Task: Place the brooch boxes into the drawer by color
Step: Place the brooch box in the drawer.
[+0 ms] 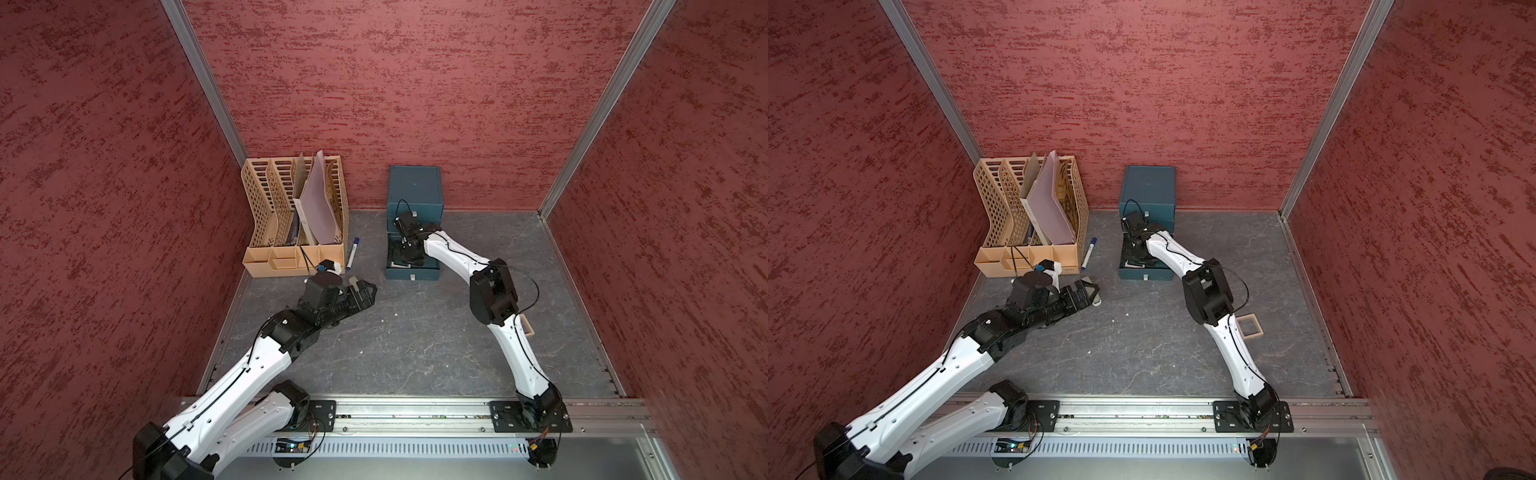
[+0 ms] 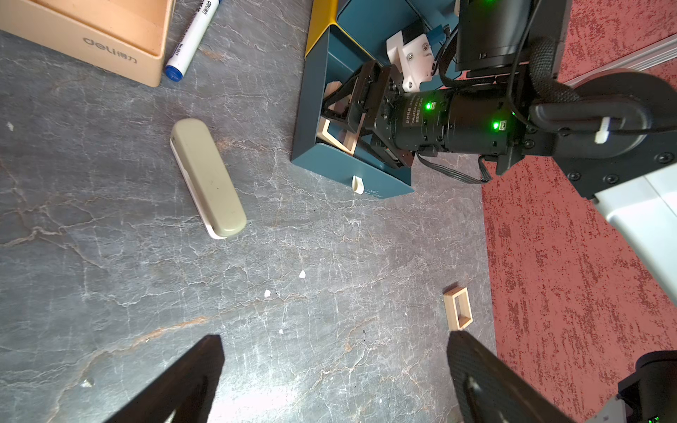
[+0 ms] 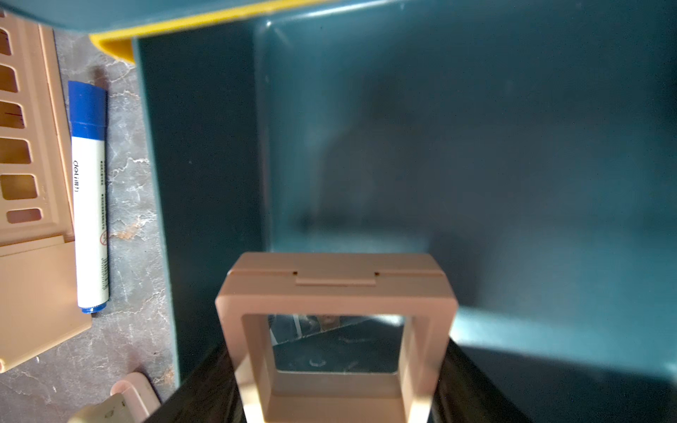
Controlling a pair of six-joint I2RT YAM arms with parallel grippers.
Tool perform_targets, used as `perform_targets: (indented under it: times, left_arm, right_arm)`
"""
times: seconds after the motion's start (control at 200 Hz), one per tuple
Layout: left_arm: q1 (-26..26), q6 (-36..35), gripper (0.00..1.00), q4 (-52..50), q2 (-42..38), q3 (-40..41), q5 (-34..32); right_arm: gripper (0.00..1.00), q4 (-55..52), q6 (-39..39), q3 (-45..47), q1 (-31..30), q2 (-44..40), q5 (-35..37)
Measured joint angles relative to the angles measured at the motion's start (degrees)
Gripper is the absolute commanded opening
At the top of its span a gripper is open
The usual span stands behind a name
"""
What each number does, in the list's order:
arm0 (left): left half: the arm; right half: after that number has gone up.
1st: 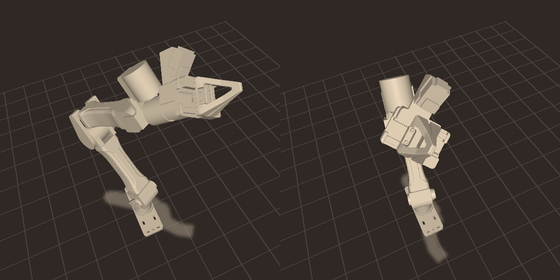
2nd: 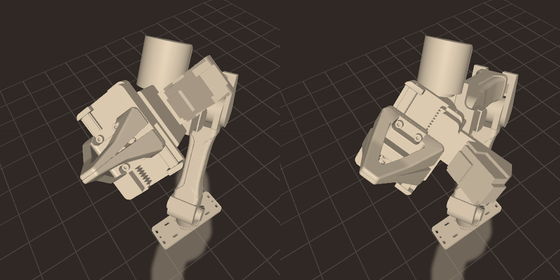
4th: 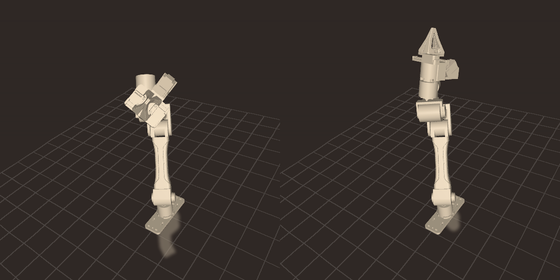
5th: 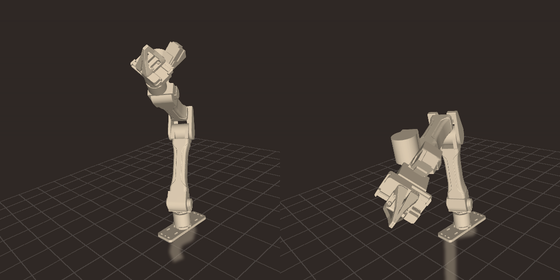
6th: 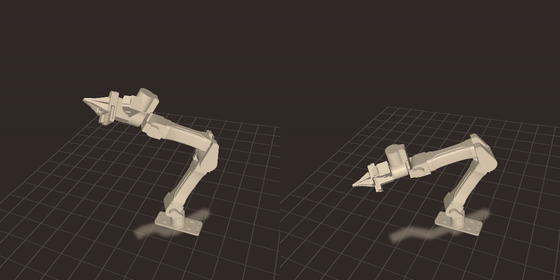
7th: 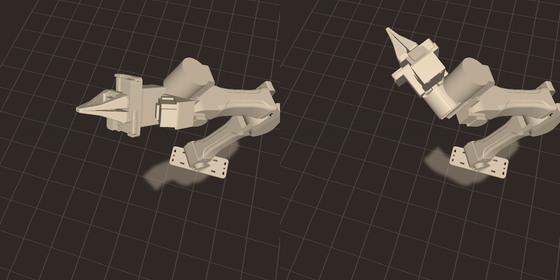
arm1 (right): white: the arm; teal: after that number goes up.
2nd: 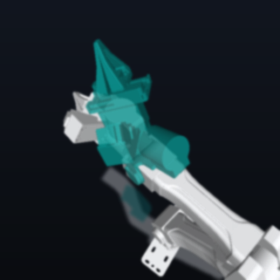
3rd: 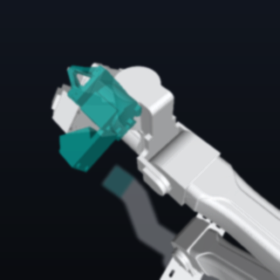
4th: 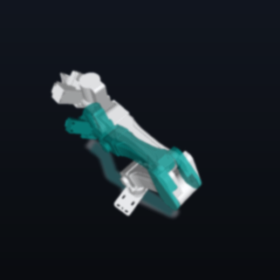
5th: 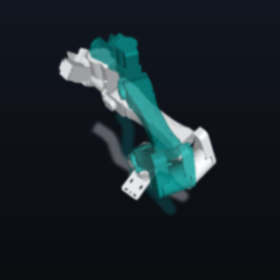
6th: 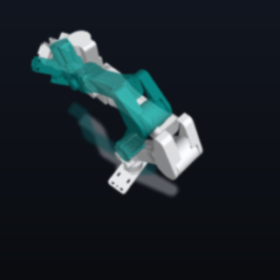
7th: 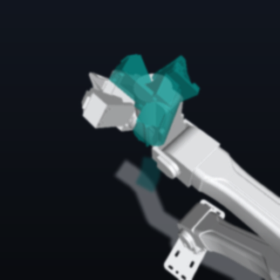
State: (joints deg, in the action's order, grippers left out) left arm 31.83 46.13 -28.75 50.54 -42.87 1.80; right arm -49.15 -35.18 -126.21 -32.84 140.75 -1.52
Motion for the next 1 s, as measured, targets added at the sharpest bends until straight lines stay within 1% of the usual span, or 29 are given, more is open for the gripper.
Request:
perform_targets:
  times: [0.17, 0.361, 0.641, 0.766, 0.997]
  left_arm:
    - [0.0, 0.0, 1.00, -0.1, 0.0, -0.1, 0.0]
    - [0.1, 0.0, 1.00, -0.4, 0.0, -0.5, 0.0]
    - [0.2, 0.0, 1.00, -0.4, 0.0, -0.6, 0.0]
    - [0.2, 0.0, 1.00, -0.4, 0.0, -0.6, 0.0]
    - [0.3, 0.0, 1.00, -0.4, 0.0, -0.6, 0.0]
  right_arm:
    - [0.74, -0.7, 0.0, -2.2, 0.1, 1.2, 0.0]
    - [0.74, -1.2, 0.0, -2.4, 0.2, 2.0, 0.0]
    - [0.85, -1.3, 0.0, -2.5, 0.2, 2.2, 0.0]
    - [0.85, -1.3, 0.0, -2.5, 0.2, 2.2, 0.0]
    - [0.83, -0.2, 0.0, -1.3, 0.2, 1.6, 0.0]
